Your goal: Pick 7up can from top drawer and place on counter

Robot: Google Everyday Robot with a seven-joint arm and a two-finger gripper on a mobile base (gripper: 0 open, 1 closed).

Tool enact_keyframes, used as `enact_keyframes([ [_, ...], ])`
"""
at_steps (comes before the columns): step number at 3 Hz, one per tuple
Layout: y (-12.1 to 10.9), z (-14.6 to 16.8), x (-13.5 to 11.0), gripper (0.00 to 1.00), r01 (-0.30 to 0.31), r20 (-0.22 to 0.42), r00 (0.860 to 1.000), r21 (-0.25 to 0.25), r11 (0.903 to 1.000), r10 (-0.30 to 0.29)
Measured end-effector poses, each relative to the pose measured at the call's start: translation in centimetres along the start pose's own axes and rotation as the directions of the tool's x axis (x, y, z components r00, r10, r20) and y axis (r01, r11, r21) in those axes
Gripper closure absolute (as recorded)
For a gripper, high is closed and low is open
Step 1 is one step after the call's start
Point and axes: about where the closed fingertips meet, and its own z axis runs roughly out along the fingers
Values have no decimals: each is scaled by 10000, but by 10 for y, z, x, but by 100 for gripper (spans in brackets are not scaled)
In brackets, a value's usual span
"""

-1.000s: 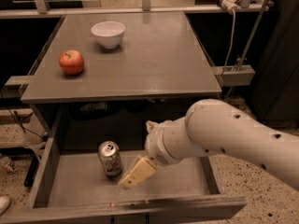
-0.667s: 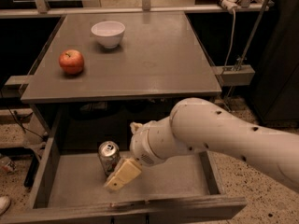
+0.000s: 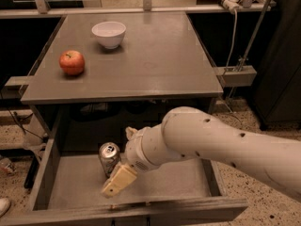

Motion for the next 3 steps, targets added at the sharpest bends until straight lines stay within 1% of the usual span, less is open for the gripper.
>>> enact_keyframes([
  [1,-9,26,-3,0,244,202,9995,269,9993,-249],
  [2,-24,44,-9,0,439,319,9985,506,9978,-455],
  [3,-33,54,-9,0,459,490,9976,782,9959,-498],
])
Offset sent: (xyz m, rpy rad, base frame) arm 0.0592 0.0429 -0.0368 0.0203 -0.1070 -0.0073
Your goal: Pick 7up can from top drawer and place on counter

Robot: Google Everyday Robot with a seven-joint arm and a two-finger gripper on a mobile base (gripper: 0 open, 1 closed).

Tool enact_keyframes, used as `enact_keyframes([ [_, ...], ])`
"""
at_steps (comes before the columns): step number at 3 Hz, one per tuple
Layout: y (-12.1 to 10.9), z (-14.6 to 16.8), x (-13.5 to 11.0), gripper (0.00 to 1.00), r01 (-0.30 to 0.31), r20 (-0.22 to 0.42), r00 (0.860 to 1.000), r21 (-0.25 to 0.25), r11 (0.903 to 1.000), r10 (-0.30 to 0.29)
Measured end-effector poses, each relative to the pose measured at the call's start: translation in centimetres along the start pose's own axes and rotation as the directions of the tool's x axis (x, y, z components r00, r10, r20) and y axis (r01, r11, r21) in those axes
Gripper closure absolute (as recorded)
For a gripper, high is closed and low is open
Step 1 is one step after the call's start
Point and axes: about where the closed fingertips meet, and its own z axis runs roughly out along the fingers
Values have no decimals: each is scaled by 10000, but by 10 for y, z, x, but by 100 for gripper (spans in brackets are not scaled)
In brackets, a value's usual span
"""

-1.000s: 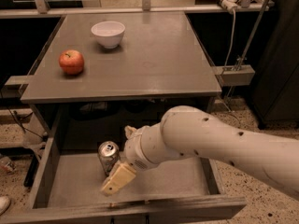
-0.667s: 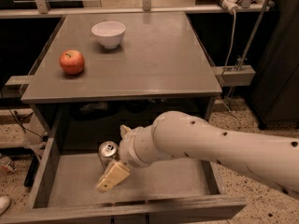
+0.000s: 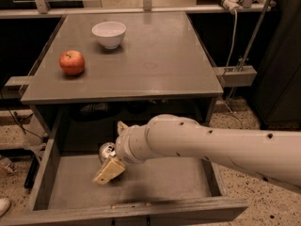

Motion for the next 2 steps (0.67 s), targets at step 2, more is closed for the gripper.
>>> enact_keyframes([
  [2,-30,-10,45,0,-1016,-43,9947,1295,9864,1030],
])
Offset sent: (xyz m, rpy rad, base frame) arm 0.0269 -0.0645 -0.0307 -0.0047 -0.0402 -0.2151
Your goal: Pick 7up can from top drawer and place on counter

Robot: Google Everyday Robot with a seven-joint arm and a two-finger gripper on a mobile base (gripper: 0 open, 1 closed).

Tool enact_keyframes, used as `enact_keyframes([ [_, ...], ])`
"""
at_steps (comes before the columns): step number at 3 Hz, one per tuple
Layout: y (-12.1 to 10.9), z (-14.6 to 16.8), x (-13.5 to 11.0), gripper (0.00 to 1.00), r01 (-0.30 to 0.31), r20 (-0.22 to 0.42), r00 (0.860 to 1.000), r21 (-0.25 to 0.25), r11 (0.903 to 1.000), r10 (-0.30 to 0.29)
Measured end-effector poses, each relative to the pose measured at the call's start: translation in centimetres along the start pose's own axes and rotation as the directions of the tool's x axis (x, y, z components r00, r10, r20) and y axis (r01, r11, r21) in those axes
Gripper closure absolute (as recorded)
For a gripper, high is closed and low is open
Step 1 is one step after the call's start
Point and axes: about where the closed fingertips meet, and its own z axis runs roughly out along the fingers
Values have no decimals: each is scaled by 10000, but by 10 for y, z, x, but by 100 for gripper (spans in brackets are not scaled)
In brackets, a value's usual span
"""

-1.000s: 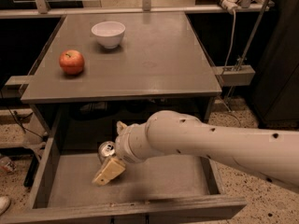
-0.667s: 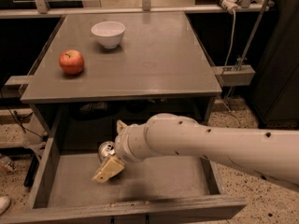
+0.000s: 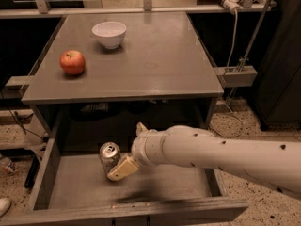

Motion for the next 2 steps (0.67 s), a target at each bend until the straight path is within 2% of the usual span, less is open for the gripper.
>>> enact_keyframes([
  [1,0,0,0,0,1,2,10000,-1,10000,-1],
  [2,15,1,-10,0,125,302,9995,-191,9997,-120],
])
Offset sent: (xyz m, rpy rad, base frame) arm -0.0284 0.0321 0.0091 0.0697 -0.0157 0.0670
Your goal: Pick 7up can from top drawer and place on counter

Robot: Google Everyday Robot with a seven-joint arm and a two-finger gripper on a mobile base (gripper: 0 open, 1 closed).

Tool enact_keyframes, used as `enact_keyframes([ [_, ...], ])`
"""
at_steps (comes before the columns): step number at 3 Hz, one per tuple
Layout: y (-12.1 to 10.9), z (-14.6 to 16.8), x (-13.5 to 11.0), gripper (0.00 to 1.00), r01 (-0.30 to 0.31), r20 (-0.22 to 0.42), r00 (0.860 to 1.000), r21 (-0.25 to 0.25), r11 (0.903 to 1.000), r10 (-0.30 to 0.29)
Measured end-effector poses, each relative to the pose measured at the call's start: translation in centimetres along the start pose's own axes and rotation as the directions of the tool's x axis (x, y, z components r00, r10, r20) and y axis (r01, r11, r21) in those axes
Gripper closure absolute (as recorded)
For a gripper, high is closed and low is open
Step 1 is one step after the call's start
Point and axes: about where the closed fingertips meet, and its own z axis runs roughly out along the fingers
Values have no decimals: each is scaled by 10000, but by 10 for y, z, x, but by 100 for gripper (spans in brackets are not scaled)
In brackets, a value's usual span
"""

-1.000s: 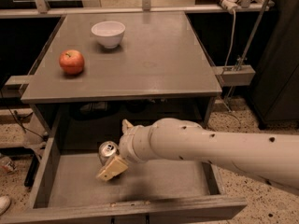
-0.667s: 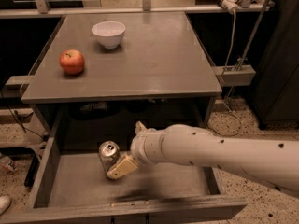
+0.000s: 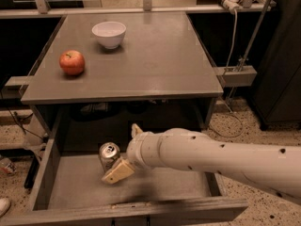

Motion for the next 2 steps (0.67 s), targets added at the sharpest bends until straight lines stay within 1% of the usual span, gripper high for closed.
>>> enact_keyframes([
  [1,32,11,-31,0,223,818,9965,-631,9978,-170],
  [2,34,12,-33,0,246,835,9963,-658,9975,-190],
])
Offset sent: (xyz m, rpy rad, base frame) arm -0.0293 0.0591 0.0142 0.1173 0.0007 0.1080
